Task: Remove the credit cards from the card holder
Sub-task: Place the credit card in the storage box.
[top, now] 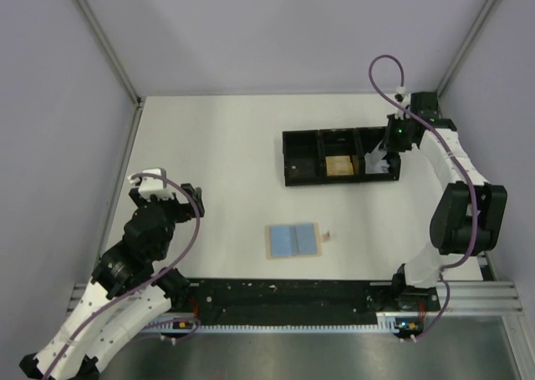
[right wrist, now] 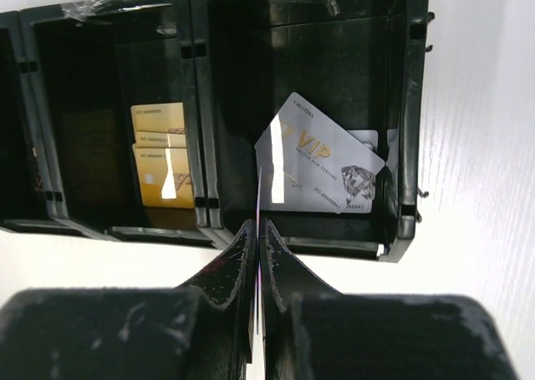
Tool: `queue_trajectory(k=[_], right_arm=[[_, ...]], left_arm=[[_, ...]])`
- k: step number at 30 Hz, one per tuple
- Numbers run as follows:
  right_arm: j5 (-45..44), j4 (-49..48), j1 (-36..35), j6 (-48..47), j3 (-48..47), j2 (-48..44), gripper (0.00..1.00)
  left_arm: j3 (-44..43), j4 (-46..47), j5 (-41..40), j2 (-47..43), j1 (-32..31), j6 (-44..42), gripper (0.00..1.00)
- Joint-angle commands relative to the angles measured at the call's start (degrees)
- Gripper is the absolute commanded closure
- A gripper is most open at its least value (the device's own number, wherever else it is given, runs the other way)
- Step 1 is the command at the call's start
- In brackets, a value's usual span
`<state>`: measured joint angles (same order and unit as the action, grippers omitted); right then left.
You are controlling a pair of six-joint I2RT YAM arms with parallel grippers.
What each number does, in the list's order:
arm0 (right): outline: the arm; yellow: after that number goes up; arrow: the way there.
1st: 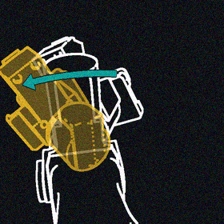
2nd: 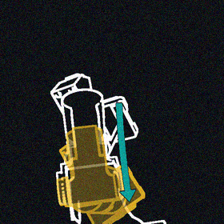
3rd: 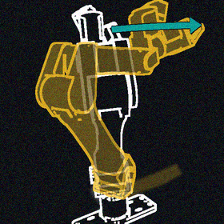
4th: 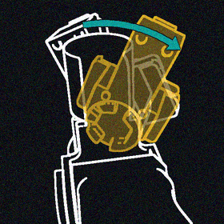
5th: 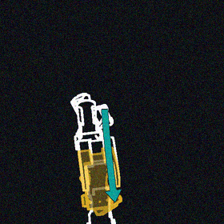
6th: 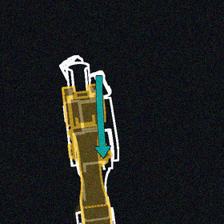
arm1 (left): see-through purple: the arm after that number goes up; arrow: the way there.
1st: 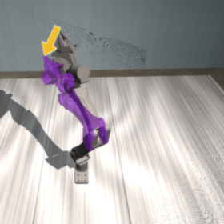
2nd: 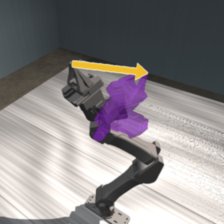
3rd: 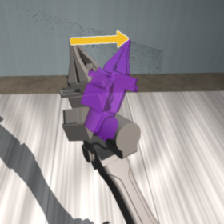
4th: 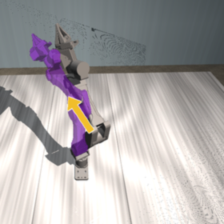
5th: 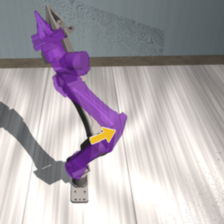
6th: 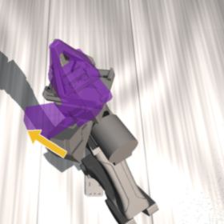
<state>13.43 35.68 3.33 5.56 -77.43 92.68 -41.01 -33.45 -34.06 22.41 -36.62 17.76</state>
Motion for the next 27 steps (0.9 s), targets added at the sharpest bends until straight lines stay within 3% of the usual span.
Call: queue_trajectory(k=[1,6,18,23,27], right_arm=[[1.86,-5.61,0.53,-0.56,-1.15,2.85,1.00],[5.90,-11.07,0.62,0.68,0.26,5.83,1.00],[6.87,-12.57,1.15,0.24,2.72,11.90,0.99],[3.28,-12.30,1.15,0.50,2.98,9.54,0.68],[-0.32,-11.52,1.15,0.68,3.16,4.45,0.52]], left_arm=[[0.32,2.43,0.14,-0.18,0.41,-1.06,0.02],[0.32,2.43,0.05,0.26,0.67,-1.15,0.02],[0.32,2.87,1.19,1.14,1.38,-1.41,0.02],[0.41,3.04,2.51,1.67,1.73,-1.50,0.02],[0.41,3.39,3.48,1.84,2.08,-1.59,0.02]])
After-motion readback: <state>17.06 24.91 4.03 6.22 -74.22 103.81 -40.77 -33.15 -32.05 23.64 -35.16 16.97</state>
